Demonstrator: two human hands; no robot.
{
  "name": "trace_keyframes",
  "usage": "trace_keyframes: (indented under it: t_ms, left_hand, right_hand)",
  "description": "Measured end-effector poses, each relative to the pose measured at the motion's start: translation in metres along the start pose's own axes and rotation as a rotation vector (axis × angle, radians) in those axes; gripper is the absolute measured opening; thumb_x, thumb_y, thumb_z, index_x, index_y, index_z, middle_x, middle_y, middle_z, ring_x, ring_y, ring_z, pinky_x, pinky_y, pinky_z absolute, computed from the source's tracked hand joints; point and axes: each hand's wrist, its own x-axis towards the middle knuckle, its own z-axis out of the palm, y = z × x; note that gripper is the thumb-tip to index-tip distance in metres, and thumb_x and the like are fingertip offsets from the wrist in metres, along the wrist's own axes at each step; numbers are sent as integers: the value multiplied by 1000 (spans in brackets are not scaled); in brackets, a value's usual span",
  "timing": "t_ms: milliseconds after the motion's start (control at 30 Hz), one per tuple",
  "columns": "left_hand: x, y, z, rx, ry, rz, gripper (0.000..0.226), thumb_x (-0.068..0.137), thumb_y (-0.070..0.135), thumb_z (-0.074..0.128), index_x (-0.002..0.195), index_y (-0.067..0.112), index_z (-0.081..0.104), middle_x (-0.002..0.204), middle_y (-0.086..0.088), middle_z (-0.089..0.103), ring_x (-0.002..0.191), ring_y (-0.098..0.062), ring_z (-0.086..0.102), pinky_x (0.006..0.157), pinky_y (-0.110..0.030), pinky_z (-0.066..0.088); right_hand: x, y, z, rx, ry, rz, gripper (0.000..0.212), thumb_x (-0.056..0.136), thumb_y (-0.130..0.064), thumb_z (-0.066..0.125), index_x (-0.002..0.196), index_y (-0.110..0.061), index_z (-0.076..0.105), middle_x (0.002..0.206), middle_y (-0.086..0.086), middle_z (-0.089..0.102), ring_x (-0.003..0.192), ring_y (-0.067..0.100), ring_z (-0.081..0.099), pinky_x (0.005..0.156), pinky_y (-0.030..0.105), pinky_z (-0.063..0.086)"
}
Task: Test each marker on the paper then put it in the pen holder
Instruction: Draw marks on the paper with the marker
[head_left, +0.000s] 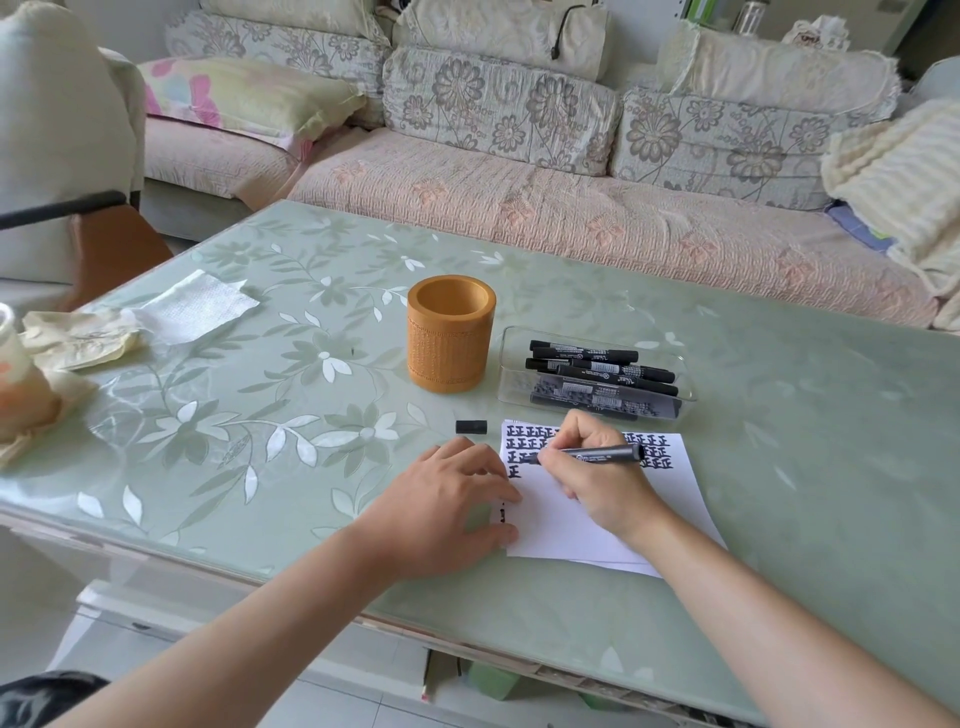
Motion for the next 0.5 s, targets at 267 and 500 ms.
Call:
trace_keyframes:
  t_ms: [267,500]
  left_hand:
    - [19,-12,-17,46,203,-39,27,93,33,59,116,20,63,99,5,57,94,-16,53,78,-33,49]
    - [29,-29,-15,161,65,-343,43,93,36,56,133,22,51,122,4,53,116,-20,43,91,-41,46]
  right_hand:
    - [-1,-16,-8,-32,-19,-24,22,94,-1,59,98,-19,71,70,5,66,54,16,51,45,16,35]
    - [1,-29,-24,151,-210,111,48,101,8,26,126,-12,63,99,11,62,71,25,66,52,30,50]
